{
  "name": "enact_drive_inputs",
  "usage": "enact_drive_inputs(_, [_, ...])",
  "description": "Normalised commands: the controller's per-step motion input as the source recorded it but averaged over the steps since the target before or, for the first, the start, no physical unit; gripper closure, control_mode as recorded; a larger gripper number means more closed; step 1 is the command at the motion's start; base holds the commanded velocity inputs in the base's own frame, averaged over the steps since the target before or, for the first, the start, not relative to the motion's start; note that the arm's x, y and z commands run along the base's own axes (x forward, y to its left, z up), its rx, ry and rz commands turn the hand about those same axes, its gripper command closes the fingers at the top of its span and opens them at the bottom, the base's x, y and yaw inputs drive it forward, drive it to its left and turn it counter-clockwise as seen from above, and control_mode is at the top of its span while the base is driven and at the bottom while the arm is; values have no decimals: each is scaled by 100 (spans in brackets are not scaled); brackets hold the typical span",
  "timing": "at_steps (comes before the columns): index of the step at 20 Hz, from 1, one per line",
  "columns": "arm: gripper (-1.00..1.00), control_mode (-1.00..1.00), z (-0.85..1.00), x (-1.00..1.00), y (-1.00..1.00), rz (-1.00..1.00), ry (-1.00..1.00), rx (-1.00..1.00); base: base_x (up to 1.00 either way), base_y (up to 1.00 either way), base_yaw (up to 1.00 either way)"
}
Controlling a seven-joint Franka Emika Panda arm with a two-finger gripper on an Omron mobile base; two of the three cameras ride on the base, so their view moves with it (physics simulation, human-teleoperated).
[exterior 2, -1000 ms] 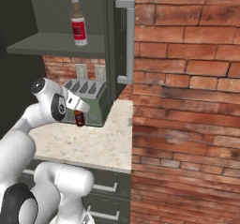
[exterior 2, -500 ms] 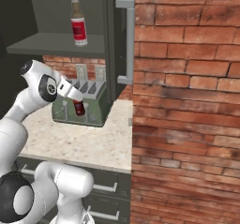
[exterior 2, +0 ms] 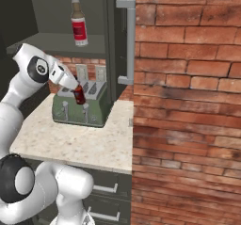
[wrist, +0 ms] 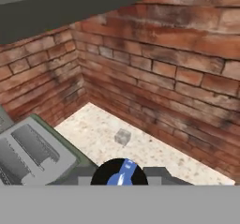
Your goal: Pick the syrup bottle and condiment bottle from the counter and place them in the cabinet.
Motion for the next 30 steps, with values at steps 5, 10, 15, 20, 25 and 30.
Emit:
enact_drive_inputs(5, [100, -100, 44, 11, -16, -2, -3, -1, 0, 0, 0])
enact_drive_inputs(10, [100, -100, 28, 0, -13, 0, -15, -4, 0, 0, 0])
enact_drive_inputs(15, [100, -100, 45, 0, -15, -1, -15, 0, 0, 0, 0])
enact_drive_inputs(20, [100, -100, 52, 0, -8, -3, -11, 0, 0, 0, 0])
enact_drive_inputs(25, [100, -100, 56, 0, 0, -5, -9, -1, 0, 0, 0])
enact_drive_inputs(30, [100, -100, 55, 0, 1, -7, -6, -2, 0, 0, 0])
